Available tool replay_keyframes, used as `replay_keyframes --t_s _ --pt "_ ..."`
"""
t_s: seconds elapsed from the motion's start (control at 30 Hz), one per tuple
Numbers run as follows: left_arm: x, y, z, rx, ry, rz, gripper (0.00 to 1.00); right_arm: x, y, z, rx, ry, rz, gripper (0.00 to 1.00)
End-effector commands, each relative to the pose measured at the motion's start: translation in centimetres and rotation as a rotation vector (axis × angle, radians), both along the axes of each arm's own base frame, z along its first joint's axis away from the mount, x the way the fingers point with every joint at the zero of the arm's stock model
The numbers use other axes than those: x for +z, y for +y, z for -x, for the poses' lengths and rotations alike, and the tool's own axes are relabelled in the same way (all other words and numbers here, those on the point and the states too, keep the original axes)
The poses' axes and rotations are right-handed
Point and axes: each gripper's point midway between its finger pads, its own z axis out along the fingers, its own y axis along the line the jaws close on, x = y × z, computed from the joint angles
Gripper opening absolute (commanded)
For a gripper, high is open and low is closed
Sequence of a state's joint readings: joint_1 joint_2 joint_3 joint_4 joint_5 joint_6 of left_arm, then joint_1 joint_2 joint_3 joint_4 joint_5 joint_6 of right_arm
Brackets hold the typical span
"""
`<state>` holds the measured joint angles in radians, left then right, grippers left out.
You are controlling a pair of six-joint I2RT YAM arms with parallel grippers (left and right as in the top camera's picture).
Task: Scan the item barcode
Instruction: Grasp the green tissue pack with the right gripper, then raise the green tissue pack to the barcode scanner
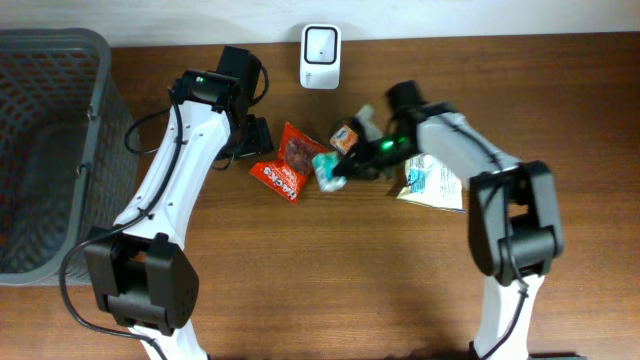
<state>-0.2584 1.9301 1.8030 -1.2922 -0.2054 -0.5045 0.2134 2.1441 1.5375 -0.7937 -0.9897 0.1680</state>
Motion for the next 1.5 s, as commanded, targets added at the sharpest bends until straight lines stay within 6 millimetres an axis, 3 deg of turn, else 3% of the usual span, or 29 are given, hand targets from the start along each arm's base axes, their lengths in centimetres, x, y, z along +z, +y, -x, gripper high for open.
replay_keyframes --t_s 0.0,0.07,0.1,0.27,0.37,0.47,0.57,0.73,0.8,0.87,0.93,0.97,1.0,1.1,1.17,1.2,1.27,1.33,1.37,1.47 --pt "-0.1 0.2 0.0 -0.007 0.006 0.000 0.99 8.4 -3.1 -1.1 0.015 -0.121 -0.552 0.04" --pt "-0.1 0.2 0.0 -0.007 0.006 0.000 0.99 8.6 -5.7 -2.3 -0.045 -0.142 -0.560 0.04" --pt "-0.1 0.2 0.0 -0.007 0.006 0.000 0.99 8.6 -5.8 -2.3 -0.045 -0.149 -0.560 0.04" --pt "-0.1 0.2 0.0 -0.007 0.006 0.000 0.99 8.9 -4.3 -2.3 0.055 -0.356 -0.571 0.04" --pt "-0.1 0.2 0.0 -0.007 0.006 0.000 0.99 10.8 -4.1 -3.8 0.025 -0.256 -0.569 0.04" --pt "-0.1 0.2 0.0 -0.007 0.006 0.000 0.99 12.3 -2.0 -3.2 0.079 -0.272 -0.577 0.04" --pt "-0.1 0.2 0.0 -0.007 0.006 0.000 0.99 12.5 -0.3 -2.8 0.140 -0.335 -0.589 0.04" --pt "-0.1 0.2 0.0 -0.007 0.006 0.000 0.99 12.0 -0.6 -3.4 0.101 -0.285 -0.549 0.04" --pt "-0.1 0.2 0.0 -0.007 0.006 0.000 0.99 8.8 -1.1 -6.6 -0.082 -0.182 -0.286 0.04" --pt "-0.1 0.2 0.0 -0.007 0.006 0.000 0.99 7.7 -3.1 -11.0 -0.264 -0.257 -0.039 0.04" --pt "-0.1 0.2 0.0 -0.007 0.006 0.000 0.99 8.1 -5.7 -15.3 -0.429 -0.402 0.202 0.04" --pt "-0.1 0.2 0.0 -0.007 0.006 0.000 0.99 9.0 -8.0 -18.0 -0.567 -0.520 0.402 0.04" --pt "-0.1 0.2 0.0 -0.007 0.006 0.000 0.99 10.1 -9.0 -19.6 -0.652 -0.637 0.547 0.04" --pt "-0.1 0.2 0.0 -0.007 0.006 0.000 0.99 12.9 -6.9 -22.3 -0.642 -1.041 0.853 0.04" --pt "-0.1 0.2 0.0 -0.007 0.006 0.000 0.99 13.2 -4.1 -24.0 -0.554 -1.266 0.948 0.04" --pt "-0.1 0.2 0.0 -0.007 0.006 0.000 0.99 12.4 -3.1 -24.7 -0.524 -1.326 0.958 0.04" --pt "-0.1 0.2 0.0 -0.007 0.006 0.000 0.99 10.8 -2.8 -25.4 -0.525 -1.338 0.956 0.04" --pt "-0.1 0.2 0.0 -0.007 0.006 0.000 0.99 7.6 -2.7 -25.9 -0.498 -1.318 0.973 0.04" --pt "-0.1 0.2 0.0 -0.007 0.006 0.000 0.99 7.1 -2.5 -26.0 -0.481 -1.321 0.971 0.04" --pt "-0.1 0.2 0.0 -0.007 0.006 0.000 0.99 5.9 -0.4 -25.9 -0.235 -1.440 0.988 0.04"
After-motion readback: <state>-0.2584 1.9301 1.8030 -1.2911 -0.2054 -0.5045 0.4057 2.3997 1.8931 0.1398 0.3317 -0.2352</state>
